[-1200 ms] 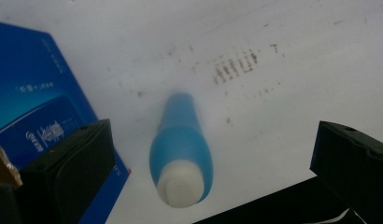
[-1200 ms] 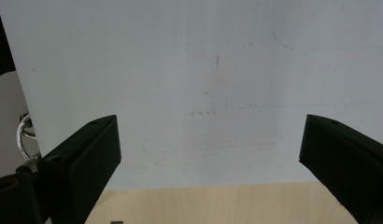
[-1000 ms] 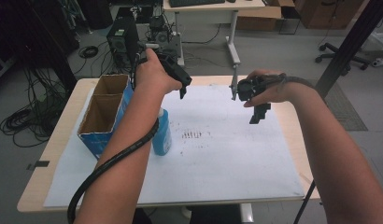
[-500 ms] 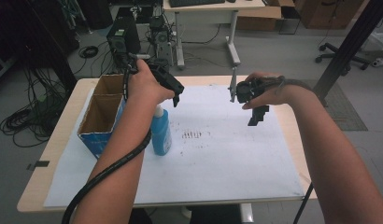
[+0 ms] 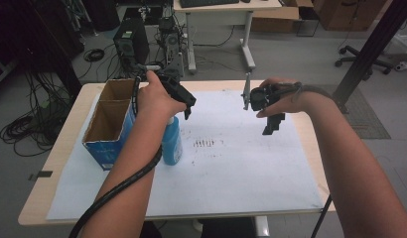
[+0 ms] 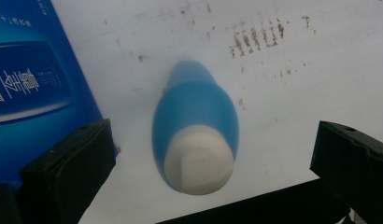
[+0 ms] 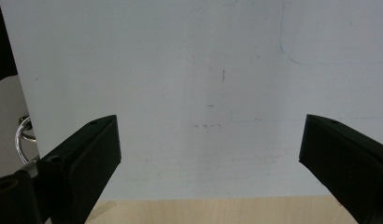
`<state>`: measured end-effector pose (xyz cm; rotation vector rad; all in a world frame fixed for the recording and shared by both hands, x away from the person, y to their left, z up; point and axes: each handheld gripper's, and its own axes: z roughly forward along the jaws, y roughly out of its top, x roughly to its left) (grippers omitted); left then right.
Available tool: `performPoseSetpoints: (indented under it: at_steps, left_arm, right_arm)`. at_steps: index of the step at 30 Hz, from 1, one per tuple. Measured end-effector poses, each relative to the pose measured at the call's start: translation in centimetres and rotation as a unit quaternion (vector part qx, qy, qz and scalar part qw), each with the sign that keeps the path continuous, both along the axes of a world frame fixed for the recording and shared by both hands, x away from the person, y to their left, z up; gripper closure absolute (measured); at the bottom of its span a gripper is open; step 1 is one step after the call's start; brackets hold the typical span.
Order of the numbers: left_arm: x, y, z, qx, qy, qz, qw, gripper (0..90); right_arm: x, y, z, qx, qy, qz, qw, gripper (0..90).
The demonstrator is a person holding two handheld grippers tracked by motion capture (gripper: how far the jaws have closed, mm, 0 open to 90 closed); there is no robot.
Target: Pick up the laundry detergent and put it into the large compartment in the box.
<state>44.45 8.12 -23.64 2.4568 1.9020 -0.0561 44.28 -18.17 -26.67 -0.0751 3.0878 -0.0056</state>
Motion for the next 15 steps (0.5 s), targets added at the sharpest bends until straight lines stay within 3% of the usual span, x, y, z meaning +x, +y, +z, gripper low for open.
performPoseSetpoints:
  at_steps: [15]
  left_arm:
    - [-0.3,-0.5,-1.8,0.009,0.009,0.002,0.9999,0.2]
  right_arm:
    - [0.0,0.2,-0.4,-0.001,0.002,0.004,1.0000,5.4]
